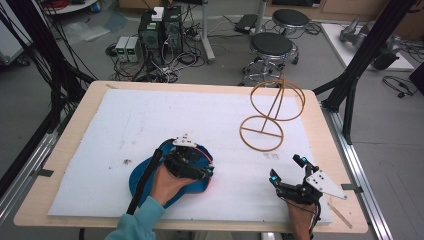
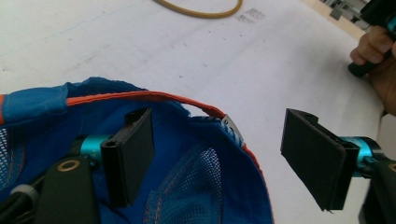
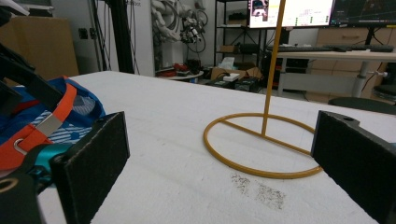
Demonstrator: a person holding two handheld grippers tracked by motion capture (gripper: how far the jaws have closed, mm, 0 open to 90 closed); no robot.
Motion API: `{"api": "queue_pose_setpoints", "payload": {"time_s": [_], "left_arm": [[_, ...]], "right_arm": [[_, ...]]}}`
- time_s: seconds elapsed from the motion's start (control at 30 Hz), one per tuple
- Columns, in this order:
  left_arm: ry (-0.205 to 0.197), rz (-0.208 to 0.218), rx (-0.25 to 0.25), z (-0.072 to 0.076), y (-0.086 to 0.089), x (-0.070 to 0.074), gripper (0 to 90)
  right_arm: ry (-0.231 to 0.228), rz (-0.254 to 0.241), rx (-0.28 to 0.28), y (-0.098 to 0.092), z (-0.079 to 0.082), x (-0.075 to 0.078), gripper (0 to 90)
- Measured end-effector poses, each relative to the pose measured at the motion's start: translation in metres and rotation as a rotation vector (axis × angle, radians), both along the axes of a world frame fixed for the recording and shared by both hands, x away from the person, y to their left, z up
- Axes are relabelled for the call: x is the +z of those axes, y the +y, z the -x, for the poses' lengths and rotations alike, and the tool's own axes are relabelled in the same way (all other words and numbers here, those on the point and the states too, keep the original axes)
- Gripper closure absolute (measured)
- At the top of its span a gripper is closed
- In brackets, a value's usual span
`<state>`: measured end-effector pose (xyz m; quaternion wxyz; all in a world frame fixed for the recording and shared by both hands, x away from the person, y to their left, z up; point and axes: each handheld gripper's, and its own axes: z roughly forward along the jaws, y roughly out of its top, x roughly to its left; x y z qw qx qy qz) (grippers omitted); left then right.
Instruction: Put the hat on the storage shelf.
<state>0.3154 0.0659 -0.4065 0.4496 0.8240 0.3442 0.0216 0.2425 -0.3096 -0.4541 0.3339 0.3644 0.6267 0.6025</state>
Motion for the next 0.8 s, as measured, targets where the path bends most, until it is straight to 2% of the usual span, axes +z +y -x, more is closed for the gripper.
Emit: {"api": "queue_pose_setpoints", "payload": {"time_s": [0.1, 0.2, 0.27, 0.33, 0.5, 0.67, 0.73, 0.8], "left_arm": [[0.005, 0.014, 0.007, -0.001, -0.004, -0.003, 31.1], [0.004, 0.018, 0.023, -0.003, -0.008, -0.005, 31.4], [0.006, 0.043, 0.045, -0.006, -0.009, -0.007, 34.4], [0.001, 0.044, 0.048, -0.007, -0.010, -0.008, 39.2], [-0.005, 0.031, 0.072, -0.011, -0.010, -0.011, 48.0], [0.000, 0.012, 0.068, -0.012, -0.011, -0.013, 52.6], [-0.004, -0.001, 0.061, -0.011, -0.013, -0.015, 51.8], [0.005, -0.014, 0.064, -0.012, -0.014, -0.016, 46.9]], "right_arm": [[0.000, -0.002, 0.000, 0.000, 0.000, 0.000, 3.4], [0.000, -0.001, 0.000, 0.000, 0.000, 0.000, 3.4], [0.001, -0.002, 0.000, 0.000, 0.000, 0.000, 3.4], [0.000, -0.002, 0.000, 0.000, 0.000, 0.000, 3.4], [0.000, -0.003, 0.000, 0.000, 0.000, 0.000, 3.4], [0.000, -0.002, 0.000, 0.000, 0.000, 0.000, 3.4], [0.000, -0.002, -0.001, 0.000, 0.000, 0.000, 3.4], [0.000, -0.002, -0.001, 0.000, 0.000, 0.000, 3.4]]}}
